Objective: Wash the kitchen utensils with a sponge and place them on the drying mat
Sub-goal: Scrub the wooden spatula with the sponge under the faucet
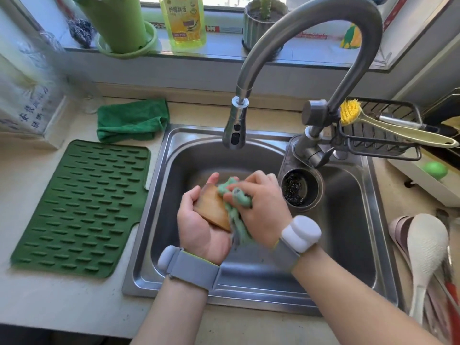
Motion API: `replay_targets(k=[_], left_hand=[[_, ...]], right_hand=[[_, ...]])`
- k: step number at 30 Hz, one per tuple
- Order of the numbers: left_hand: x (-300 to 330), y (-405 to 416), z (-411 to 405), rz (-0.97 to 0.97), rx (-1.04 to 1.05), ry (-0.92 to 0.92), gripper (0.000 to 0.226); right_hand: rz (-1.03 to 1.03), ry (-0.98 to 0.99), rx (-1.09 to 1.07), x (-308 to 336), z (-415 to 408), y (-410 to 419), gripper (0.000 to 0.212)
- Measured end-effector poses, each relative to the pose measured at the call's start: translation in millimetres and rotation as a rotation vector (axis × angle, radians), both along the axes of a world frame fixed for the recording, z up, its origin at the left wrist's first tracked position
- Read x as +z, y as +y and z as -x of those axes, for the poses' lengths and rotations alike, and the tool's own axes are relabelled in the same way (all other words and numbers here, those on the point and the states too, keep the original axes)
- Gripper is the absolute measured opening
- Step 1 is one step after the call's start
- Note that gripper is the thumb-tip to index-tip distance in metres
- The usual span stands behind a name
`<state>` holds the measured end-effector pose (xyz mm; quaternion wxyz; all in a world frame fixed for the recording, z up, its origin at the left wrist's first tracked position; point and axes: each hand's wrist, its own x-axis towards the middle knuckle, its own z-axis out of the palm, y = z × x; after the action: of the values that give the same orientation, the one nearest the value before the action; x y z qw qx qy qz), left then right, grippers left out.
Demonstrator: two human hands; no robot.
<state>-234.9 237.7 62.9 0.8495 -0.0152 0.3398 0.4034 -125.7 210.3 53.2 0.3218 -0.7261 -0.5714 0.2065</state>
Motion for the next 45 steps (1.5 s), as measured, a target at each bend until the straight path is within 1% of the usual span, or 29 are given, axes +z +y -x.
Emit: replay_targets(k=[2,3,5,6,7,8,10,12,14,17,20,21,23,25,26,27,29,30,31,32,34,36,37,38,40,41,42,43,45], left_hand=[[1.8,-2.1,-4.7,-0.012,0.029,0.012,0.039],[1.6,-0.6,-5.3,-0.017,0.032,0.030,0.039],[-0.6,3.4,-2.3,-0.013,0.017,0.048,0.038],[-2.3,3.5,-1.0,-0.016,0.003,0.039,0.038],[-2.8,1.9,-0.7,-0.018,-0.011,0.007,0.038],[-2.6,-0.8,-1.4,-0.018,-0.020,-0.025,0.040],[-4.4,-3.6,-1.1,-0.024,-0.029,-0.034,0.043],[-5.1,-2.9,1.5,-0.041,-0.038,-0.049,0.041],[-5.6,-2.6,4.8,-0.037,-0.031,-0.092,0.043],[-5.5,-1.7,7.4,-0.008,-0.019,-0.101,0.046],[-3.7,0.9,11.3,-0.054,-0.017,-0.068,0.040],[-2.9,1.9,12.5,-0.065,-0.003,-0.061,0.036],[-1.8,3.3,15.5,-0.099,0.050,-0.055,0.029],[3.4,5.9,15.8,-0.150,0.098,-0.074,0.028],[4.1,5.8,14.8,-0.157,0.111,-0.079,0.028],[2.6,3.6,13.9,-0.156,0.112,-0.072,0.028],[-2.3,-2.6,10.4,-0.153,0.058,-0.081,0.028],[-3.6,-5.5,9.0,-0.155,0.023,-0.123,0.031],[-4.1,-6.7,8.8,-0.156,0.006,-0.162,0.035],[-3.4,-5.8,9.0,-0.156,0.010,-0.180,0.038],[0.4,-1.3,10.1,-0.138,0.059,-0.163,0.035],[3.0,5.6,9.1,-0.158,0.083,-0.115,0.025],[3.9,6.6,8.5,-0.169,0.078,-0.079,0.021],[3.1,6.4,8.4,-0.167,0.065,-0.052,0.019],[-0.4,5.2,10.2,-0.140,0.036,-0.067,0.020],[-1.5,5.4,13.2,-0.132,0.042,-0.085,0.023],[-1.7,7.6,17.7,-0.135,0.061,-0.089,0.024],[-2.2,11.3,23.4,-0.152,0.088,-0.075,0.024],[-2.0,21.6,33.2,-0.208,0.132,-0.020,0.024]], right_hand=[[0.039,0.002,-0.071,2.0,7.4,1.4,0.027],[0.022,0.010,-0.056,4.0,16.2,-4.0,0.026],[-0.021,-0.005,0.065,8.6,33.7,-15.9,0.019],[-0.038,-0.066,0.111,9.0,34.9,-14.8,0.018],[-0.040,-0.125,0.094,9.1,30.7,-6.7,0.020],[-0.032,-0.169,0.016,7.6,24.8,3.5,0.024],[-0.024,-0.169,-0.120,8.4,24.4,12.8,0.025],[-0.060,-0.133,-0.051,11.1,40.1,9.2,0.014],[-0.083,-0.127,0.034,13.4,43.3,8.9,0.012],[-0.060,-0.117,-0.099,20.0,36.7,20.0,0.017],[-0.107,-0.187,0.055,18.1,56.0,6.8,0.012],[-0.113,-0.231,0.073,15.9,55.4,2.5,0.012],[-0.061,-0.315,-0.023,11.2,38.6,-1.2,0.022],[-0.014,-0.331,-0.142,7.6,27.1,-11.0,0.022],[0.005,-0.336,-0.154,8.0,30.3,-18.1,0.020],[0.014,-0.318,-0.134,10.3,38.6,-23.1,0.017],[-0.014,-0.216,-0.034,16.1,55.8,-18.1,0.010],[-0.041,-0.205,0.018,19.4,59.1,-9.8,0.009],[-0.065,-0.242,0.050,21.5,59.4,-0.3,0.009],[-0.075,-0.303,0.043,23.1,56.5,7.4,0.010],[-0.055,-0.373,-0.094,20.2,44.7,7.6,0.018],[-0.007,-0.350,-0.250,14.0,37.9,-6.3,0.020],[0.004,-0.324,-0.248,13.8,40.6,-11.8,0.018],[-0.004,-0.306,-0.174,14.6,46.1,-13.1,0.015],[-0.019,-0.319,0.063,18.1,60.0,-9.6,0.012],[-0.016,-0.348,0.132,19.9,61.5,-6.7,0.012],[-0.018,-0.388,0.131,18.7,56.7,-6.0,0.011],[-0.016,-0.432,0.079,12.1,46.1,-10.4,0.012],[0.056,-0.465,-0.120,-9.5,14.2,-31.6,0.021]])
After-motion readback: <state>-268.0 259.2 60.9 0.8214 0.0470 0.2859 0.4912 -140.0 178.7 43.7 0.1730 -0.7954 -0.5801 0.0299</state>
